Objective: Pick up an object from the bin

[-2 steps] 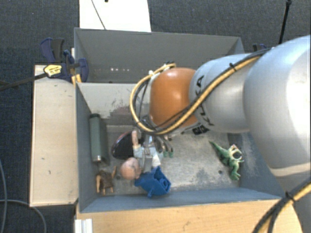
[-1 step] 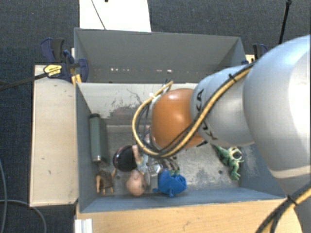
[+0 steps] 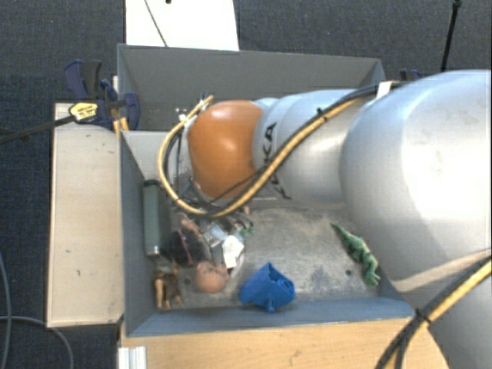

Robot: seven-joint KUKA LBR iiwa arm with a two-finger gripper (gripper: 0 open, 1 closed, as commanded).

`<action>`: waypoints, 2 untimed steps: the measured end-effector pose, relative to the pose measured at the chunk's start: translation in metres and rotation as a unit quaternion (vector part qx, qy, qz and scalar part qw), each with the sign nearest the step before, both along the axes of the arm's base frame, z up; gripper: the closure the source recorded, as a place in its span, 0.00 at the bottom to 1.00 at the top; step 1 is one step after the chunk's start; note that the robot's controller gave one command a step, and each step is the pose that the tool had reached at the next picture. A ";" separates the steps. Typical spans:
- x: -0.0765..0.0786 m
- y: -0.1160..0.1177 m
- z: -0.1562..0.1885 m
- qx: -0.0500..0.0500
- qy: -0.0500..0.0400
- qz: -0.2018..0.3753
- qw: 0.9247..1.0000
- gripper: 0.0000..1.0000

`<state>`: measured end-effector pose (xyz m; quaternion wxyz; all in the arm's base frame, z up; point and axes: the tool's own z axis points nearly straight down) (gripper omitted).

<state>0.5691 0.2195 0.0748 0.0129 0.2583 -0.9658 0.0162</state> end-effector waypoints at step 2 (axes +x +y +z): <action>-0.015 0.003 0.037 0.008 -0.006 -0.017 1.000 1.00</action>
Offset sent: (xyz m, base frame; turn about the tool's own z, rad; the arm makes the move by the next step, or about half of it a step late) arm -0.0314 0.0149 0.0838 0.0523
